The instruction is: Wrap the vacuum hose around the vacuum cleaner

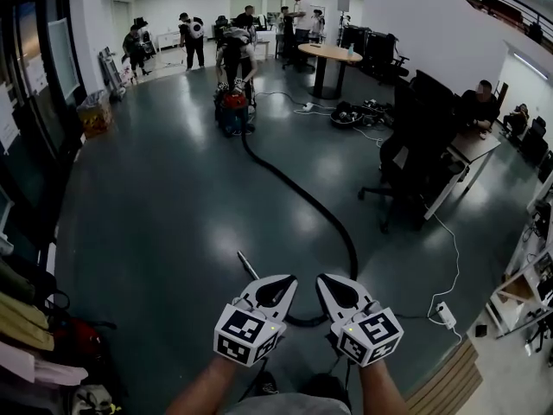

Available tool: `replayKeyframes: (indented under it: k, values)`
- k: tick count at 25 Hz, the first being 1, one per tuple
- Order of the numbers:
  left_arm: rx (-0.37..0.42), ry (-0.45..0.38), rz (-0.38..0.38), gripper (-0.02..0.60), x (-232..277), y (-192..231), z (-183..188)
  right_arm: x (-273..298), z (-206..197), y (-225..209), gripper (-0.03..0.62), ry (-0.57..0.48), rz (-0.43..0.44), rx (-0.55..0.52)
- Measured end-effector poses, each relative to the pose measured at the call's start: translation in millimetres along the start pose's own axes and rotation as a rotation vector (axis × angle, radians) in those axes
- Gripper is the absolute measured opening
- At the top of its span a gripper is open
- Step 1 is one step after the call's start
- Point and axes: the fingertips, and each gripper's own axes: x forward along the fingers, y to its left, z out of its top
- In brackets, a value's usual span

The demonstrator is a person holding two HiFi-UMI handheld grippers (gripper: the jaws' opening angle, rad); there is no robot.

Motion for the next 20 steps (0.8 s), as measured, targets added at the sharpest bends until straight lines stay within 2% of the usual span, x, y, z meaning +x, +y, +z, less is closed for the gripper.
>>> replayKeyframes:
  k: [4, 13, 20]
  values:
    - [-0.003, 0.008, -0.005, 0.006, -3, 11, -2, 8, 3, 5, 0.003, 0.0, 0.0, -0.007]
    - [-0.001, 0.026, 0.006, 0.006, 18, 34, -3, 34, 1, -16, 0.003, -0.01, 0.002, 0.018]
    - [0.003, 0.062, 0.027, 0.006, 69, 72, -5, 79, -1, -63, 0.003, -0.016, 0.023, 0.05]
